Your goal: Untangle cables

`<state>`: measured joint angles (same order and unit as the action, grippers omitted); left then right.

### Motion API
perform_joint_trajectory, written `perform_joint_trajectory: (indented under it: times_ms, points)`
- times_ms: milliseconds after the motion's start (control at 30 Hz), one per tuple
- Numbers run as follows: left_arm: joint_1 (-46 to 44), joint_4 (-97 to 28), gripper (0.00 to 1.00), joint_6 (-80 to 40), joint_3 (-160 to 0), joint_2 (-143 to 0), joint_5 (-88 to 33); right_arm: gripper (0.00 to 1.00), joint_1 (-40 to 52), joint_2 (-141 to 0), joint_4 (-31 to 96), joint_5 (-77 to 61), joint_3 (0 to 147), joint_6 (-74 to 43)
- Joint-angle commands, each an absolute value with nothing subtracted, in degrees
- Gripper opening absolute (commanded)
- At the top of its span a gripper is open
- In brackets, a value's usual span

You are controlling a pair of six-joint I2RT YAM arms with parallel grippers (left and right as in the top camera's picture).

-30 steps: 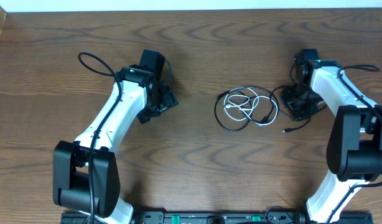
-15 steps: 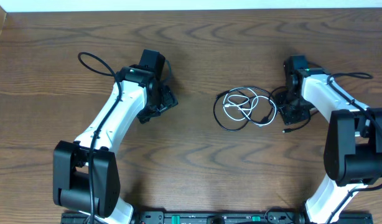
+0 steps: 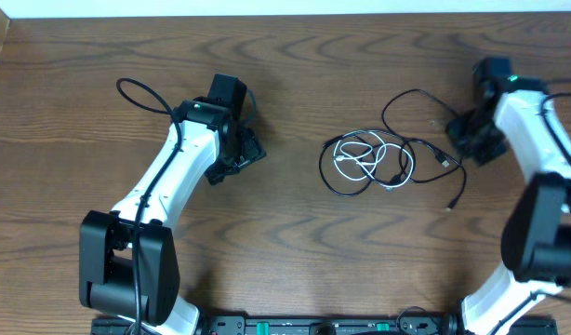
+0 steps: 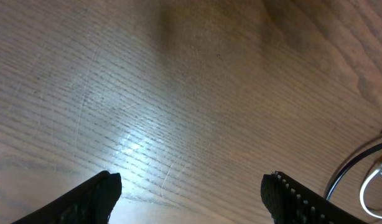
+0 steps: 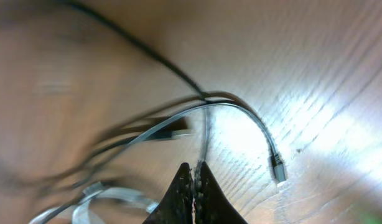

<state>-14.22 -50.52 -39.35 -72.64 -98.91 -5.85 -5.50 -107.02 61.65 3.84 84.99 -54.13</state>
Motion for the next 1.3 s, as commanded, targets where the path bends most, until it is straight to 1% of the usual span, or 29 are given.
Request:
perform_joint_trajectory:
  times_ms: [0,167,267,300,333,433,467,500,567,667,800,833,867,900,933,967,1000,1033,1067,1133,1167,1200,1233,1267]
  points:
    - [-14.2,-50.7,0.78,-39.4,-72.4,-99.4,-5.1,0.01,-5.5,-97.0,62.6,5.0,93.1,-39.7]
    - [-14.2,-50.7,0.78,-39.4,-72.4,-99.4,-5.1,0.02,-5.2,-87.1,63.1,5.1,96.0,-37.4]
    - [-14.2,-50.7,0.78,-39.4,-72.4,-99.4,-5.1,0.16,-5.1,-85.0,65.9,5.3,95.9,-37.4]
    - [-14.2,-50.7,0.78,-39.4,-72.4,-99.4,-5.1,0.24,-5.1,-85.1,67.2,5.2,95.7,-37.4]
    - [-14.2,-50.7,0.78,-39.4,-72.4,-99.4,-5.1,0.27,-5.1,-85.4,67.6,5.2,95.4,-37.4]
    - [-14.2,-50.7,0.78,-39.4,-72.4,-99.4,-5.1,0.45,-4.0,-87.2,67.9,5.2,90.5,-37.4]
    - [-14.2,-50.7,0.78,-39.4,-72.4,-99.4,-5.1,0.48,-3.6,-87.6,67.4,5.2,89.1,-37.4]
    - [-14.2,-50.7,0.78,-39.4,-72.4,-99.4,-5.1,0.56,-2.8,-88.7,65.6,5.2,85.4,-37.4]
    - [-14.2,-50.7,0.78,-39.4,-72.4,-99.4,-5.1,0.62,-1.9,-90.4,62.5,5.2,80.8,-37.4]
    - [-14.2,-50.7,0.78,-39.4,-72.4,-99.4,-5.1,0.66,-0.4,-94.4,56.6,4.3,74.0,-37.3]
    - [-14.2,-50.7,0.78,-39.4,-72.4,-99.4,-5.1,0.66,0.4,-100.5,50.7,1.5,71.4,-32.4]
    - [-14.2,-50.7,0.78,-39.4,-72.4,-99.4,-5.1,0.64,0.6,-102.5,49.0,0.1,71.4,-29.4]
    - [-14.2,-50.7,0.78,-39.4,-72.4,-99.4,-5.1,0.66,0.8,-104.3,47.2,-0.8,71.4,-26.2]
    - [-14.2,-50.7,0.78,-39.4,-72.4,-99.4,-5.1,0.7,0.9,-105.6,45.7,-0.8,71.4,-23.5]
    - [-14.2,-50.7,0.78,-39.4,-72.4,-99.4,-5.1,0.82,0.9,-106.6,44.5,-0.8,71.4,-21.1]
    - [-14.2,-50.7,0.78,-39.4,-72.4,-99.4,-5.1,0.88,0.8,-108.2,42.7,-0.6,71.4,-16.7]
    - [-14.2,-50.7,0.78,-39.4,-72.4,-99.4,-5.1,0.93,0.8,-109.3,41.5,-0.6,71.4,-13.3]
    - [-14.2,-50.7,0.78,-39.4,-72.4,-99.4,-5.1,0.95,0.9,-109.8,41.1,-0.6,71.4,-12.1]
    - [-14.2,-50.7,0.78,-39.4,-72.4,-99.4,-5.1,0.95,0.8,-110.8,39.9,-0.6,71.4,-9.0]
    - [-14.2,-50.7,0.78,-39.4,-72.4,-99.4,-5.1,0.91,0.8,-111.2,38.9,-0.6,71.4,-6.8]
    - [-14.2,-50.7,0.78,-39.4,-72.4,-99.4,-5.1,0.81,0.8,-111.4,37.7,-0.6,71.4,-5.1]
    - [-14.2,-50.7,0.78,-39.4,-72.4,-99.4,-5.1,0.75,0.8,-111.4,37.0,-0.6,71.4,-3.6]
    - [-14.2,-50.7,0.78,-39.4,-72.4,-99.4,-5.1,0.67,0.8,-111.4,36.2,-0.5,71.4,-1.5]
    - [-14.2,-50.7,0.78,-39.4,-72.4,-99.4,-5.1,0.65,0.8,-111.5,35.6,-0.2,71.4,-0.3]
